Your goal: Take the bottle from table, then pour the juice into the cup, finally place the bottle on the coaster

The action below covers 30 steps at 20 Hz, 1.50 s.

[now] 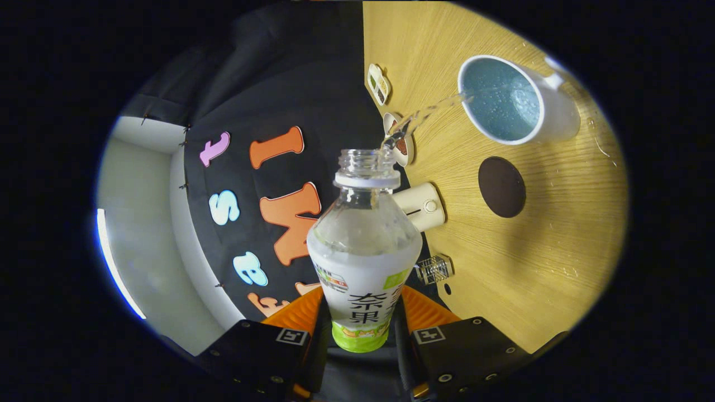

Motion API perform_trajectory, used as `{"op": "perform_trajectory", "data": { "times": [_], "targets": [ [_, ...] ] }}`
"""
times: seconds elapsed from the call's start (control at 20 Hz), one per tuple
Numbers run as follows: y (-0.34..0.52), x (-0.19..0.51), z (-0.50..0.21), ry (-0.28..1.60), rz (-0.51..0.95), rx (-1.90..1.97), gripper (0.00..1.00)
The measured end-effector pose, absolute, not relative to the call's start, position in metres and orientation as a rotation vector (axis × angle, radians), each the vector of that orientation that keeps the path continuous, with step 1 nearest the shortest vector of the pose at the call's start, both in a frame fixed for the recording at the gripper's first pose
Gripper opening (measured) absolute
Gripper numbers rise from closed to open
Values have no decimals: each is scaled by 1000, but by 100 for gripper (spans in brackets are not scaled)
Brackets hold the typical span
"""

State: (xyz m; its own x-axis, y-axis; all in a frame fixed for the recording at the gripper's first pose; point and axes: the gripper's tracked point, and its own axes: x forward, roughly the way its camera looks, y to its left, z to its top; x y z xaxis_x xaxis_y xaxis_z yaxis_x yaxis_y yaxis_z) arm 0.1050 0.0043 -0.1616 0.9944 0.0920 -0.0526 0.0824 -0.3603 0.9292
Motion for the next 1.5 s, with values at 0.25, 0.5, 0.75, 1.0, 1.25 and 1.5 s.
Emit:
{"op": "perform_trajectory", "data": {
  "times": [0.25, 0.5, 0.75, 1.0, 1.25, 1.5],
  "targets": [
    [6, 108, -163, 130, 9, 1947, 54],
    [6, 108, -161, 132, 7, 1955, 54],
    [2, 105, -160, 124, -2, 1970, 55],
    [2, 105, -153, 113, 7, 2001, 55],
    [-3, 109, -146, 97, 5, 2038, 55],
    [-12, 109, -139, 61, 13, 2086, 55]
  ]
}}
